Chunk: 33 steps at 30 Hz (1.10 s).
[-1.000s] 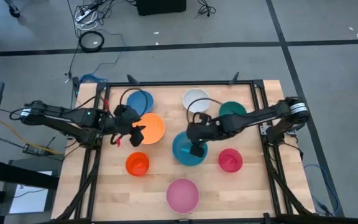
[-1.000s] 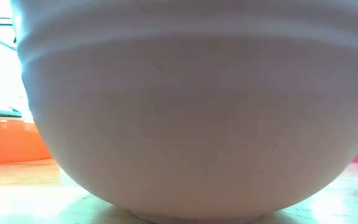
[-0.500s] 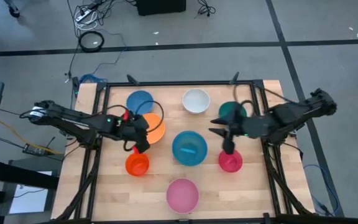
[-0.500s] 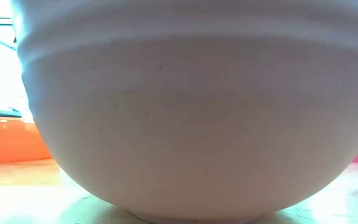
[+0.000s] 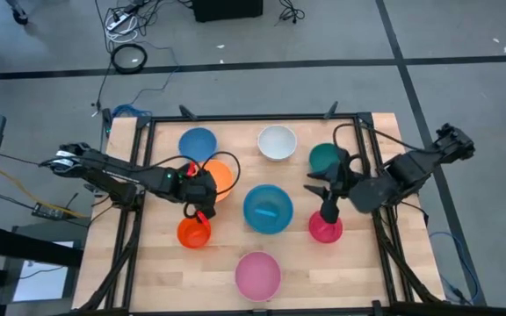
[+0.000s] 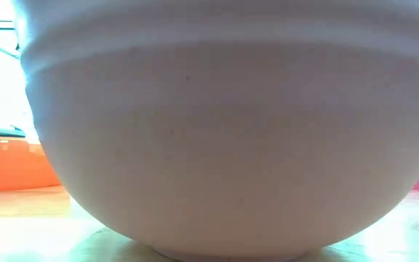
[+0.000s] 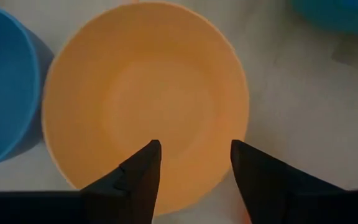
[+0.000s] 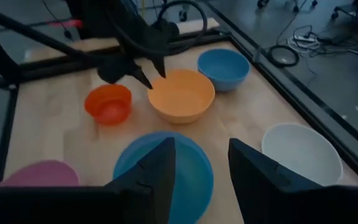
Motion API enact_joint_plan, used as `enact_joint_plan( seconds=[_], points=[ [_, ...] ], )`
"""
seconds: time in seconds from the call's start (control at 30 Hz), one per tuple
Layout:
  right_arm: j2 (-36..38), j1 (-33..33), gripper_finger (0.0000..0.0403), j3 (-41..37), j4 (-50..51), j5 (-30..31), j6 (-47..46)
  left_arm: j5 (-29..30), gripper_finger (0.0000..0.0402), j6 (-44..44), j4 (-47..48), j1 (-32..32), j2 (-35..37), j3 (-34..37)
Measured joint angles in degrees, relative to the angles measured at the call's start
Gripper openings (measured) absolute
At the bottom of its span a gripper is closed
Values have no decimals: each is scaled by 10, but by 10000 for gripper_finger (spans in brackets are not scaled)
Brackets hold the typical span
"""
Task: Nest bowls inside each other
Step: Stack the light orange bowl on top of the blue bowl
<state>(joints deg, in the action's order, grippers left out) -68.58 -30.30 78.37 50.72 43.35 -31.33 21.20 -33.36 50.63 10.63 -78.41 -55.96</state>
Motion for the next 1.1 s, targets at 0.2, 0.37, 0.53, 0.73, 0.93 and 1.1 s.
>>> enact_joint_plan(
  seconds=[0.2, 0.37, 0.53, 0.73, 0.93, 1.1],
  points=[
    [-13, 0, 137, 0, 32, 2, -22, -30, 237, 1, 3, -1, -2, 0],
    [-14, 0, 137, 0, 38, 1, -31, -40, 259, 30, -1, -1, -3, 0],
    [-14, 0, 137, 0, 39, 0, -32, -44, 262, 53, -4, -1, -12, 0],
    [-14, -2, 137, 0, 42, -11, -36, -70, 262, 104, -17, -1, -37, -1],
    [-14, -10, 136, 0, 44, -12, -38, -67, 262, 149, -16, -1, -80, 0],
    [-14, -16, 135, 0, 43, -12, -43, -41, 262, 164, -16, -4, -106, 0]
  ],
)
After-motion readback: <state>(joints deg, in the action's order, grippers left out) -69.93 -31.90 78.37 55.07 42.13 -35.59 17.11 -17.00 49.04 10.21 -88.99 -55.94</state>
